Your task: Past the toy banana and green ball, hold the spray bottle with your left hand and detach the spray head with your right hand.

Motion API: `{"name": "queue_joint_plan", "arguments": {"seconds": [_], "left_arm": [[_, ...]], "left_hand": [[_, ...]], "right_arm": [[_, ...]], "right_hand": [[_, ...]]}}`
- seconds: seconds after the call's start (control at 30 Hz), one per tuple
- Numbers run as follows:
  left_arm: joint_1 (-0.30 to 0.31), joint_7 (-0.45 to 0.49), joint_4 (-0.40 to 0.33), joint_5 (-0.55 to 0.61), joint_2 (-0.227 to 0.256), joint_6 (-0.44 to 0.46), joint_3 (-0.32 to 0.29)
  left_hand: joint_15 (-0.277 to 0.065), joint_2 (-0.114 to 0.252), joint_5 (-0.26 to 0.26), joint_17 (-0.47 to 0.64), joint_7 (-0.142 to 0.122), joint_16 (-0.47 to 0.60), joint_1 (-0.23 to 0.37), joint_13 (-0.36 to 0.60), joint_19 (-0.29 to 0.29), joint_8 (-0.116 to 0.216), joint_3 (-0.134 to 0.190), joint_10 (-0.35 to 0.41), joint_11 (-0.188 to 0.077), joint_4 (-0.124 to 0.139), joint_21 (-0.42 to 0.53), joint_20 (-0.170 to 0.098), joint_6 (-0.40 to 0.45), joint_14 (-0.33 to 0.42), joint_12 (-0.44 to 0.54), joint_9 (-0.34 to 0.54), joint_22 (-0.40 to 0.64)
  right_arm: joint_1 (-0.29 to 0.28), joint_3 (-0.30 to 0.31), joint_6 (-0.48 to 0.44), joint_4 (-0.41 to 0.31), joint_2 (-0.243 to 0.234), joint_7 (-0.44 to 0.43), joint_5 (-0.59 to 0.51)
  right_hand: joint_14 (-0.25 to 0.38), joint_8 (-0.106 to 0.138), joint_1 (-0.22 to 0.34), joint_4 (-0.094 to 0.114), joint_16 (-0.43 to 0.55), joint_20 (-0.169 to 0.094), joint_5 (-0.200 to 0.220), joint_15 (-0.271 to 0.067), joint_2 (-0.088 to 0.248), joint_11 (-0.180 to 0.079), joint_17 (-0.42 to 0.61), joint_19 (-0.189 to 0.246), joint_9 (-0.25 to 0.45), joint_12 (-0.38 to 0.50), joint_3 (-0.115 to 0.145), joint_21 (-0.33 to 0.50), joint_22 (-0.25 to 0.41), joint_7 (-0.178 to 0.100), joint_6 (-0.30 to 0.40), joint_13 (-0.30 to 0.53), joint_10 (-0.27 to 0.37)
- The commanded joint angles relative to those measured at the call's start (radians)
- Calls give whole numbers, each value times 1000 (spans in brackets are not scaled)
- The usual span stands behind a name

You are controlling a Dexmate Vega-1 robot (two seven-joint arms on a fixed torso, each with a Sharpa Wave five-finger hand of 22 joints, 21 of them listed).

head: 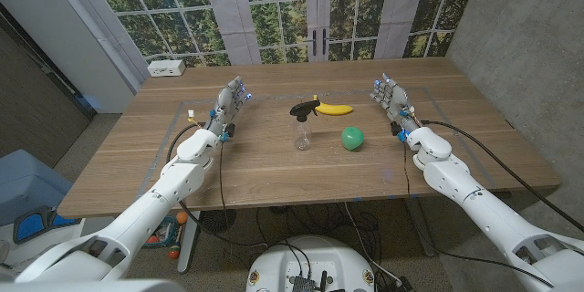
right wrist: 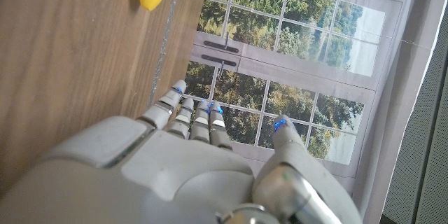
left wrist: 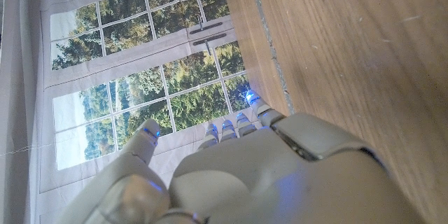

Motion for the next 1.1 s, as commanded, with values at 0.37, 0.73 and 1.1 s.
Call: {"name": "queue_joint_plan", "arguments": {"seconds": [0.37, 0.73, 1.1], "left_arm": [[4, 2, -9, 2, 5, 14, 3], [-6, -12, 1, 0, 5, 15, 4], [-16, -29, 17, -2, 2, 11, 8]], "left_hand": [[-11, 34, 7, 5, -1, 7, 0, 3, 3, 6, 7, -8, 1, -1, 1, -8, -6, -8, 5, 3, 4], [-11, 33, 7, 5, -1, 8, -1, 3, 4, 6, 6, -8, 0, -2, -1, -7, -5, -7, 4, 3, 4], [-11, 33, 7, 5, -1, 8, -1, 3, 5, 6, 6, -9, 0, -2, -3, -6, -5, -7, 4, 3, 4]], "right_arm": [[-35, -17, -18, -87, -43, -49, -63], [-82, -35, -26, -194, -85, -93, -138], [-128, -44, -38, -293, -119, -133, -202]], "right_hand": [[9, 2, 9, -11, 3, 6, 9, 9, 5, 2, -3, 9, 4, 3, 9, 1, 2, 4, 3, 4, 6], [13, 1, 23, -25, 0, 9, 11, 11, -3, 5, -9, 13, 4, 3, 13, 0, 1, 6, -1, 4, 9], [15, 0, 33, -34, -3, 9, 13, 11, -6, 4, -13, 17, 4, 3, 16, 0, 1, 6, -2, 4, 13]]}}
